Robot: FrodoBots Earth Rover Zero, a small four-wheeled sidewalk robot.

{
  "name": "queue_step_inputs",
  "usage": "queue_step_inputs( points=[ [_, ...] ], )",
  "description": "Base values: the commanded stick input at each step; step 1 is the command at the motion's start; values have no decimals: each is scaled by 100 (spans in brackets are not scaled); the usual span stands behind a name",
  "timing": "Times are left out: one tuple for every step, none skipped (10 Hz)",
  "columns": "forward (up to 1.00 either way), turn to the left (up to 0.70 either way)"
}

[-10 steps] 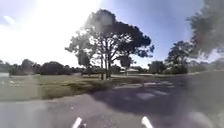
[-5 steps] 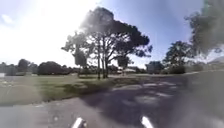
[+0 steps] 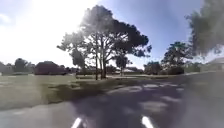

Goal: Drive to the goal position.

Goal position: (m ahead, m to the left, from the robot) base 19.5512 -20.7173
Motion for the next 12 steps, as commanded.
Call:
queue_step_inputs(
  points=[
    [70,-5],
    [70,-35],
    [70,-35],
    [70,-35],
    [70,-35],
    [70,-27],
    [70,0],
    [70,0],
    [70,0],
    [70,0],
    [70,0],
    [70,0]
  ],
)
